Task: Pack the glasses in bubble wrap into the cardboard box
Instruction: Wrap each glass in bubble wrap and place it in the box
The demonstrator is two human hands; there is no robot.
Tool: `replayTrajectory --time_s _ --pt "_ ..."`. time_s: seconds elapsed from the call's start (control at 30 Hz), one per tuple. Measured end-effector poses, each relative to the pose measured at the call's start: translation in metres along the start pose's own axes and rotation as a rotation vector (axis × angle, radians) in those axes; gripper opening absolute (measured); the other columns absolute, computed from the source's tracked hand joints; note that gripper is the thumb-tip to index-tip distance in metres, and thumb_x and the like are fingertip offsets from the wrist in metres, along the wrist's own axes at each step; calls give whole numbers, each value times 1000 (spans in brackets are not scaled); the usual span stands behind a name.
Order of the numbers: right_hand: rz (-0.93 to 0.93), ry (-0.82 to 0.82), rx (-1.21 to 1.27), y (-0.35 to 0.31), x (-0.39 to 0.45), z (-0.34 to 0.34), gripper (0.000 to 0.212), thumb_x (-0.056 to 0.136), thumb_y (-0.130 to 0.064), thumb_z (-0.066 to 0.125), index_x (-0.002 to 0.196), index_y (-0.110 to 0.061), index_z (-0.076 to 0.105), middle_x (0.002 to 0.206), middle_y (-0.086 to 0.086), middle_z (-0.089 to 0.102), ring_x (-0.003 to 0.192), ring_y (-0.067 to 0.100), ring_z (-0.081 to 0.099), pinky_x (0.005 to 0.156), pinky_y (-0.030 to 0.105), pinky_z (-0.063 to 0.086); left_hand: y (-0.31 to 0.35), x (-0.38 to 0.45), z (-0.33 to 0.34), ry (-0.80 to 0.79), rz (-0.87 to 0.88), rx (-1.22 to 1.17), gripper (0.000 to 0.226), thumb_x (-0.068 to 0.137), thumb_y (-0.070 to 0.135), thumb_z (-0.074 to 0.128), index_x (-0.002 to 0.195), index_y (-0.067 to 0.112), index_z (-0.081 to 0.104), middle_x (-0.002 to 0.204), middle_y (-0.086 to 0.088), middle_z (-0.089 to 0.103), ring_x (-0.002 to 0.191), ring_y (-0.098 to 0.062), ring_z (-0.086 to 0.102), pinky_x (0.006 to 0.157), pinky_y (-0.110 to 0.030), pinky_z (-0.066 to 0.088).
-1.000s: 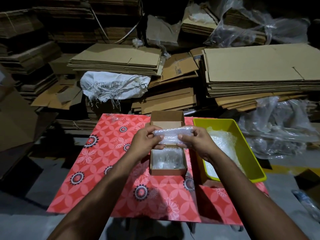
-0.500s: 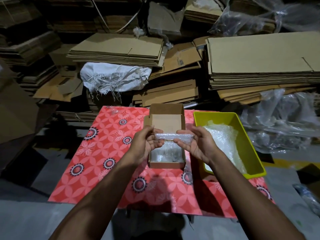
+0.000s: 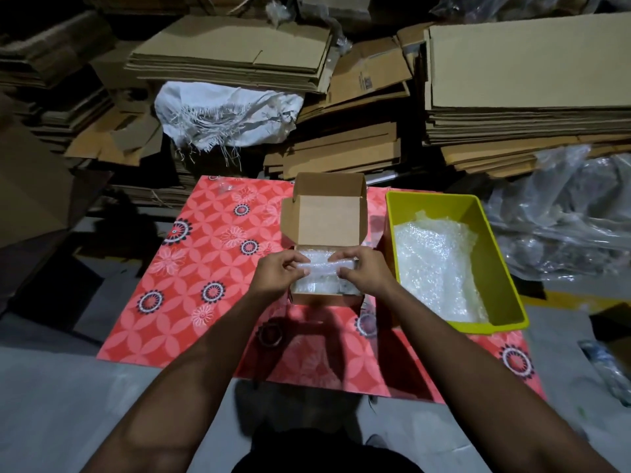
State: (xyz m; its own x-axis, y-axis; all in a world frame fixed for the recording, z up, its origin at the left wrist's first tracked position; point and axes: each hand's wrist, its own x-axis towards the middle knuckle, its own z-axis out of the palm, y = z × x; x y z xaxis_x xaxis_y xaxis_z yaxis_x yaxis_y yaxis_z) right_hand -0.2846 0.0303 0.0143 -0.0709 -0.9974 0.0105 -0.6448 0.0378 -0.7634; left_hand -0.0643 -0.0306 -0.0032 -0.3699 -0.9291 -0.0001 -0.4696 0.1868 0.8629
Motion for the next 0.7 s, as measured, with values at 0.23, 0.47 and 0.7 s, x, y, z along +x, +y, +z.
replayTrajectory --time_s 0.23,0.47,0.7 --pt "31 -27 -380 23 -2 28 28 76 -16 67 100 -27 76 96 -3 75 94 22 68 81 32 54 -34 3 26 -5 119 209 14 72 15 80 87 16 79 87 6 73 82 -12 61 77 -29 46" --pt "40 -229 -455 32 0 32 28 83 -15 67 108 -25 76 101 2 75 93 23 71 84 31 56 -50 9 23 -119 303 338 16 75 10 83 90 15 80 86 -1 75 79 -14 62 73 -25 46" --pt "81 -362 -404 31 14 29 37 90 -5 54 123 -13 70 108 8 74 95 21 72 89 28 55 -51 11 20 -208 376 438 18 84 15 72 101 13 76 97 -2 72 100 -21 59 86 -31 47"
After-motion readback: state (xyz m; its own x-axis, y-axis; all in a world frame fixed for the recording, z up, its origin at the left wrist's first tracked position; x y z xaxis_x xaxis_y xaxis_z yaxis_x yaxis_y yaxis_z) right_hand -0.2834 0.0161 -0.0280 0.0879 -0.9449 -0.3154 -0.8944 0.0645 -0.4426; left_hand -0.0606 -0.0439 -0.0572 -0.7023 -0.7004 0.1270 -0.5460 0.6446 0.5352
